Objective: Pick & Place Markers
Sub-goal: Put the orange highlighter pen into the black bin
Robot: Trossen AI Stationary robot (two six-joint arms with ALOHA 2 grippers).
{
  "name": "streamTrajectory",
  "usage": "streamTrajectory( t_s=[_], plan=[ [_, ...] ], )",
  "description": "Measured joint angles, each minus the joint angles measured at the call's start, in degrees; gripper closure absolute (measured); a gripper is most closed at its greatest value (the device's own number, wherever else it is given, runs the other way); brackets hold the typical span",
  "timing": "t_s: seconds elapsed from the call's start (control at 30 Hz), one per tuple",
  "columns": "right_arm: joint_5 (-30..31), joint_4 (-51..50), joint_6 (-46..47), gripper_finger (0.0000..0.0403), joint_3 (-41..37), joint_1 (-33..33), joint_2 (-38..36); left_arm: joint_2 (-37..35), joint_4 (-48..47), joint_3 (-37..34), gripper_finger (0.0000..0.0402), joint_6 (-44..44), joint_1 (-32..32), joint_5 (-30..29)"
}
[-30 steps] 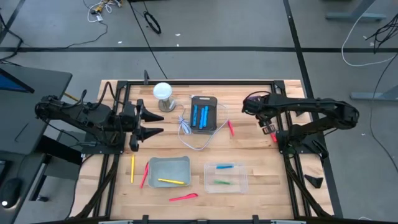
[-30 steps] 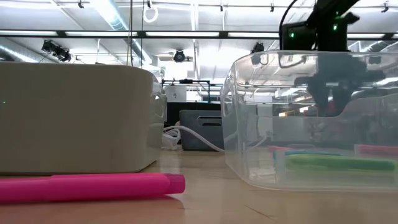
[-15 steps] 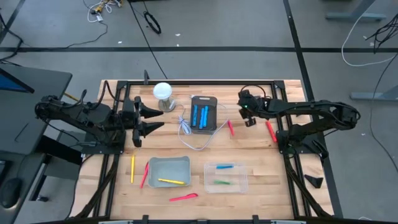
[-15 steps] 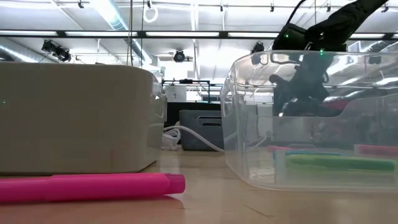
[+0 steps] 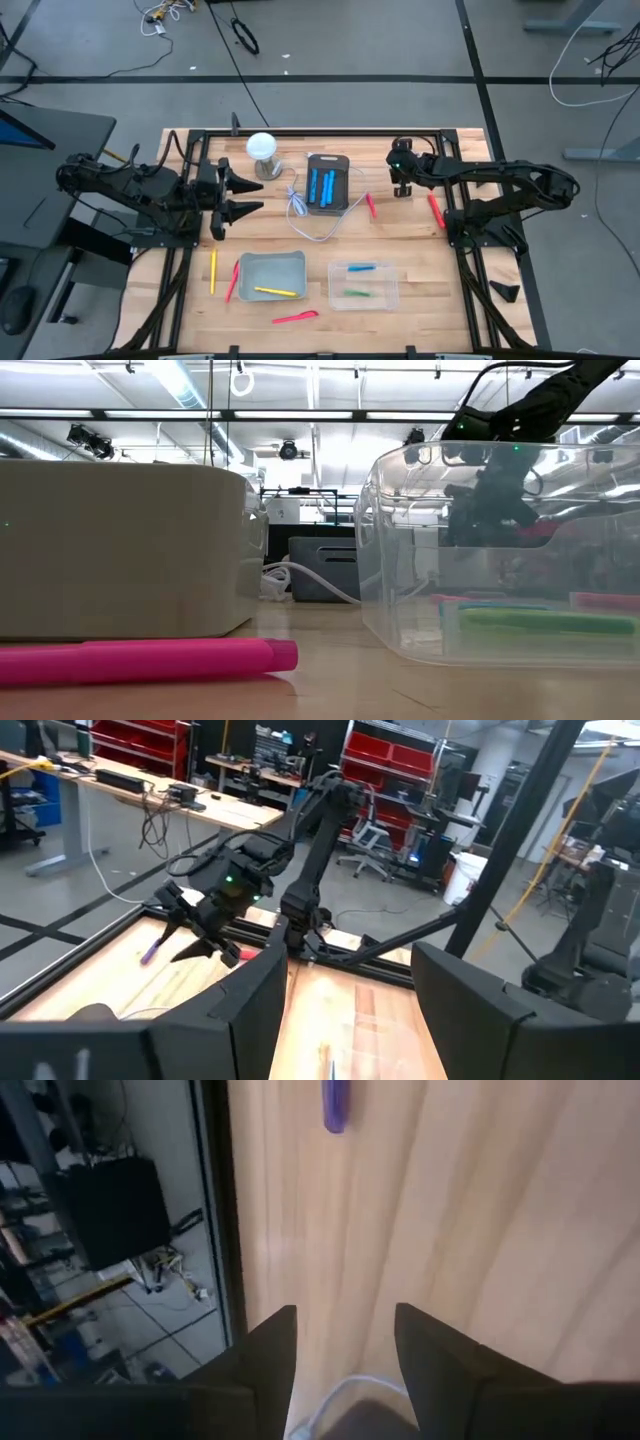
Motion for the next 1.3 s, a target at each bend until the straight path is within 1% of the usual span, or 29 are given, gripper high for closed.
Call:
streamTrajectory(
  t_s=[0.03, 0.13, 0.23, 0.4, 0.57, 0.7, 0.8, 0.93, 1.17, 1.23, 1.3],
  plan=[
    [-1.0, -0.5, 1.4, 0.0231, 0.0, 0.0, 0.1, 0.0, -0.1, 0.0, 0.0181, 0.0, 0.0, 0.2],
    [-6.3, -4.0, 10.1, 0.0231, 0.0, 0.1, 0.3, 0.0, -0.1, 0.0, 0.0181, 0.0, 0.0, 0.6],
    [-10.0, -7.5, 13.4, 0.0231, 0.0, -0.9, 0.3, 0.0, -0.2, 0.0, 0.0181, 0.0, 0.0, 2.0],
    [-10.1, -14.7, 15.0, 0.0231, 0.0, -2.9, 0.3, -0.1, -3.7, 0.0, 0.0181, -0.4, 0.0, 2.7],
    [-10.1, -18.5, 14.5, 0.0231, 0.0, -4.5, 0.2, -0.5, -7.0, 0.0, 0.0181, -3.2, 0.0, 2.7],
    [-13.5, -21.7, 16.0, 0.0231, 0.0, -4.5, -0.3, -0.4, -6.8, 0.0, 0.0181, -4.7, 0.0, 3.8],
    [-14.8, -25.5, 17.2, 0.0231, 0.0, -4.8, -2.2, -0.3, -7.2, 0.0, 0.0181, -5.5, 0.0, 4.2],
    [-14.8, -32.6, 17.6, 0.0231, 0.0, -6.7, -6.7, -0.3, -8.2, 0.0, 0.0181, -5.6, 0.0, 4.2],
    [-14.3, -49.7, 17.0, 0.0231, 0.0, -9.9, -15.6, -0.3, -10.1, 0.0, 0.0181, -5.6, 0.0, 4.2],
    [-14.7, -51.2, 16.5, 0.0231, 0.0, -10.3, -16.7, -0.3, -11.1, 0.0, 0.0181, -5.6, 0.0, 4.2],
    [-15.1, -49.6, 16.5, 0.0231, 0.0, -10.7, -17.2, -0.3, -11.3, 0.0, 0.0181, -5.6, 0.0, 4.2]
  ],
)
